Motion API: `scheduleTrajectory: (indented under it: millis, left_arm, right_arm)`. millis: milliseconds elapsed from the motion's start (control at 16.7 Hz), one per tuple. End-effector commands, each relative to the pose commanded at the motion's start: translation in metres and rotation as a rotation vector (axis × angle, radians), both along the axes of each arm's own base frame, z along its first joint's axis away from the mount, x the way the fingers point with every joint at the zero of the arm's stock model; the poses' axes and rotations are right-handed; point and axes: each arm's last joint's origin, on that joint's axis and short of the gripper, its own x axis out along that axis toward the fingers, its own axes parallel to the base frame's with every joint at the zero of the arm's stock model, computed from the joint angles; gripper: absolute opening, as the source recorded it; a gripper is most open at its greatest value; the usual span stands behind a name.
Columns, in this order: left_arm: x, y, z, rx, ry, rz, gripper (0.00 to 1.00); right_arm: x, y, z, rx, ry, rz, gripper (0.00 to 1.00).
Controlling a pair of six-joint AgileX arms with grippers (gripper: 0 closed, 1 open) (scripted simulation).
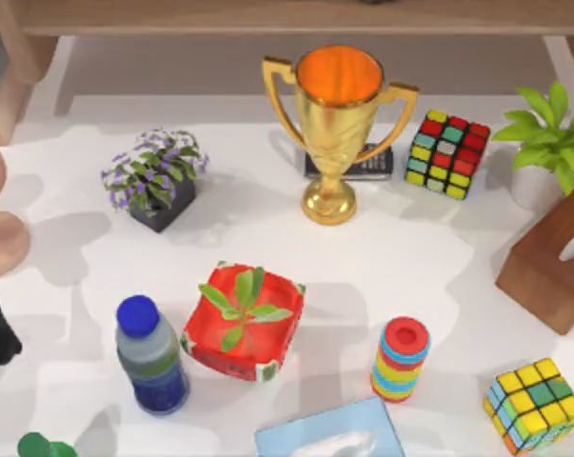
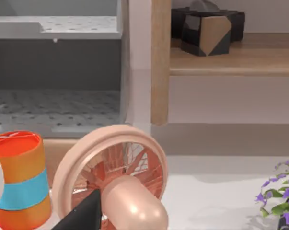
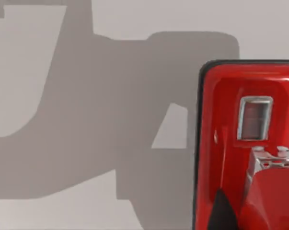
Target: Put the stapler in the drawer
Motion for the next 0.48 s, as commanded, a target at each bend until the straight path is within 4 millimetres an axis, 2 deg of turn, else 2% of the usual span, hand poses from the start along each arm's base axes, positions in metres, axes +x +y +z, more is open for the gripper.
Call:
scheduleTrajectory:
  millis: [300,360,480]
  left_arm:
    - [0.000,0.000,0.000,0.000,0.000,0.000,1.00]
    - [0.000,0.000,0.000,0.000,0.000,0.000,1.00]
    - [0.000,0.000,0.000,0.000,0.000,0.000,1.00]
  right_arm:
    - [0.000,-0.001,-0.001,0.001,0.000,-0.005,0.00]
    - [0.000,-0.001,0.006,-0.006,-0.020,-0.014,0.00]
    - [-0.005,-0.002,0.038,-0.037,-0.092,-0.054,0.00]
